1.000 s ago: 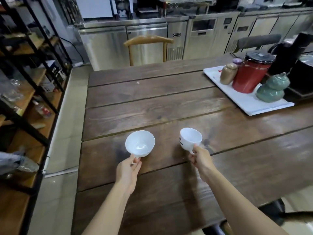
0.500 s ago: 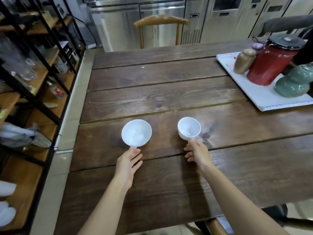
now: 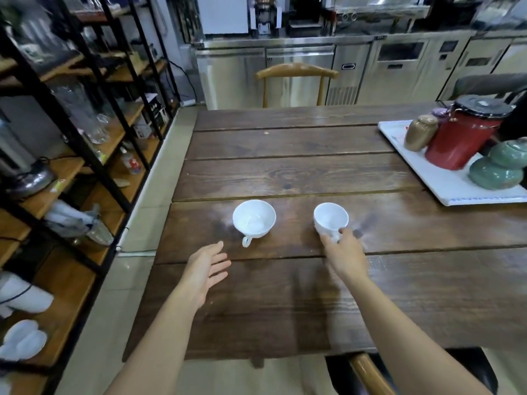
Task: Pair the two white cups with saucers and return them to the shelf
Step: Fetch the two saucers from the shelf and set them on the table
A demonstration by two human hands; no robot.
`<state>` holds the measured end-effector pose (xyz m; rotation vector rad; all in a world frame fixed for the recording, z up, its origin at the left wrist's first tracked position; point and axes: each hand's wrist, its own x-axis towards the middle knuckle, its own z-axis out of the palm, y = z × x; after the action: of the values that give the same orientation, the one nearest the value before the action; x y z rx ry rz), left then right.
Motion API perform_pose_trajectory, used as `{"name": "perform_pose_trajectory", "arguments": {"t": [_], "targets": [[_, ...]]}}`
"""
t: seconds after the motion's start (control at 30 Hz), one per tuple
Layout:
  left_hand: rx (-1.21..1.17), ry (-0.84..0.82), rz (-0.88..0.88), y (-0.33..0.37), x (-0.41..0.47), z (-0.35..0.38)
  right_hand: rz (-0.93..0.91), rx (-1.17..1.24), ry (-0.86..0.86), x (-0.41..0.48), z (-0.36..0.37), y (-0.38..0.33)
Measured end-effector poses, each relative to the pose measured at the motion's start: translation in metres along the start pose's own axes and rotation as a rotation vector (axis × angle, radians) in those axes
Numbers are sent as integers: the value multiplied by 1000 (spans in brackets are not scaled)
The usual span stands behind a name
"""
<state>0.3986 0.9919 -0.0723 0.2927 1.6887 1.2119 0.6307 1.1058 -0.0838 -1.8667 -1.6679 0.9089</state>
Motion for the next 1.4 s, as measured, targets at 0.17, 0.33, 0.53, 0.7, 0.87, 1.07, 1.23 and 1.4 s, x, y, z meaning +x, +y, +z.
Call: {"name": "perform_pose_trajectory", "arguments": {"t": [0.17, 0.33, 0.53, 0.7, 0.87, 1.07, 1.23, 1.4], "targets": [[313, 290, 263, -12, -49, -81, -230, -211, -99, -64, 32, -46], [629, 491, 464, -41, -125, -193, -545, -348, -236, -157, 87, -96], [800, 866, 458, -94, -243, -336, -909, -349, -365, -309, 169, -165], [882, 1193, 373, -143, -358, -436, -1186, -287, -538, -452, 230, -214], [801, 1372, 183, -190, -447, -507, -1455, -218, -707, -582, 268, -248], [730, 1570, 31, -225, -501, -562, -1709, -134, -868, -691, 314, -277], [661, 1697, -46, -238, -518, -617, -1799, -33, -972, -769, 364, -302], [601, 1744, -121, -247, -526, -680, -1830, -18, -1049, -828, 415, -332]]}}
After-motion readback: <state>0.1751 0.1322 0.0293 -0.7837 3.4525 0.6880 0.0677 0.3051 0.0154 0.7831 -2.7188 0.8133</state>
